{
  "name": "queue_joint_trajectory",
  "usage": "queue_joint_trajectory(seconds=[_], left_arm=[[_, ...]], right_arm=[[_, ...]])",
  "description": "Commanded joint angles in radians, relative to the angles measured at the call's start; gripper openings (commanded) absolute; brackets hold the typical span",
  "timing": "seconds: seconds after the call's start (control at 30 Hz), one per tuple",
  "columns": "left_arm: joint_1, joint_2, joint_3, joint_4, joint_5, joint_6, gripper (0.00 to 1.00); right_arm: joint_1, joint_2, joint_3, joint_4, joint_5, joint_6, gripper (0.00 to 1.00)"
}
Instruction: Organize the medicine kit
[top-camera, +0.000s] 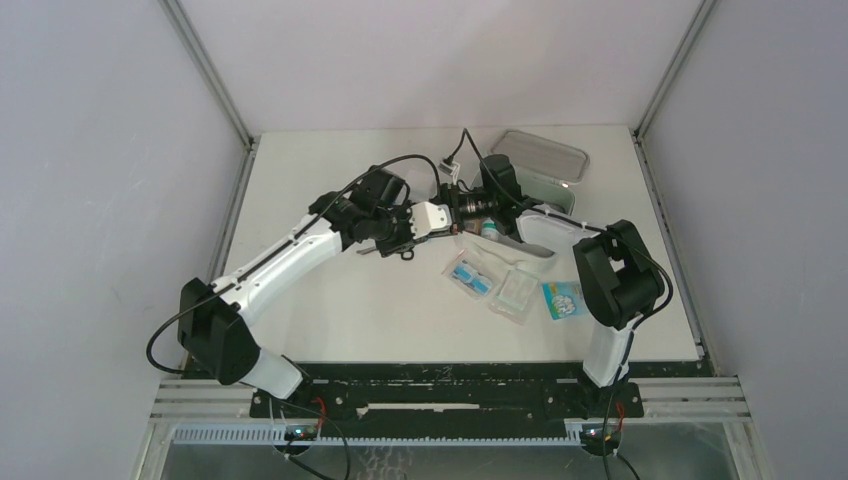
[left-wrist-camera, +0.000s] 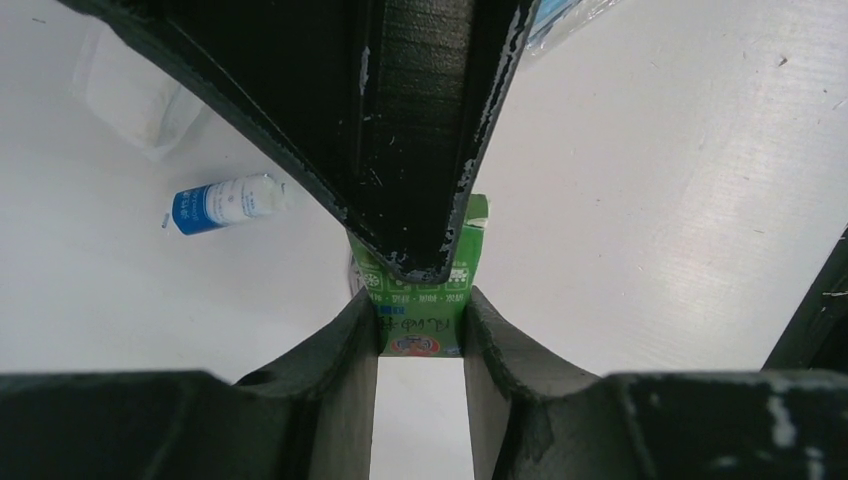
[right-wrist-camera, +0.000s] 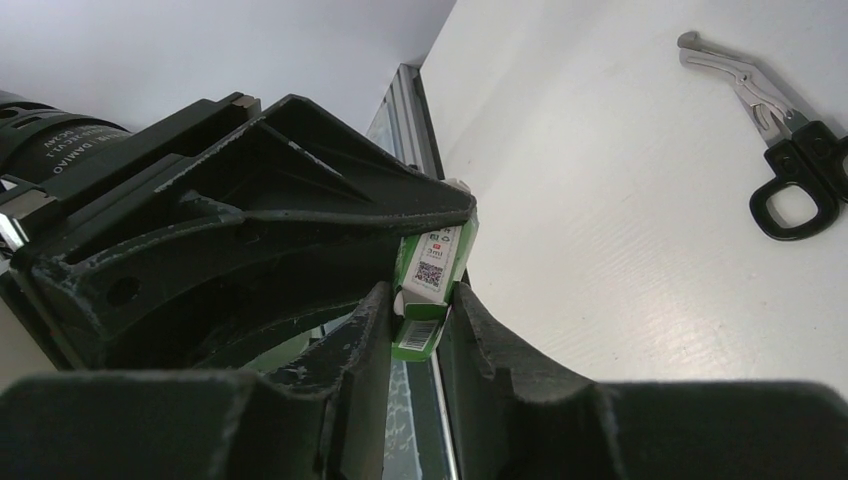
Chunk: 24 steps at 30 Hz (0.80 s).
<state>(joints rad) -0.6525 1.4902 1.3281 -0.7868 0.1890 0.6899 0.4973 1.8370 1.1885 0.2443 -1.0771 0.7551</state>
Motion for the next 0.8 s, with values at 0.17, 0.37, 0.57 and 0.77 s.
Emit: queue_joint_trajectory(seconds=[0.17,0.37,0.57,0.77], left_arm=[[-0.004,-0.017,-0.003,0.049,-0.027,-0.026,0.49],[-0.005,-0.026,-0.001,0.058,-0.049,-0.038,0.71],[-0.004,-0.060,-0.014,0.067,-0.083,-0.037,0.85],[0.000,-0.087,-0.030,0.080,-0.105,-0.031,0.92]], right_arm=[[-0.029,-0.018,0.040,-0.014,0.005,-0.045,0.22],[-0.055,-0.035,0.040,-0.066,0.013,-0.091,0.20],[-0.121,-0.060,0.040,-0.125,0.034,-0.161,0.19],[-0.236,-0.082,0.040,-0.184,0.104,-0.218,0.18]])
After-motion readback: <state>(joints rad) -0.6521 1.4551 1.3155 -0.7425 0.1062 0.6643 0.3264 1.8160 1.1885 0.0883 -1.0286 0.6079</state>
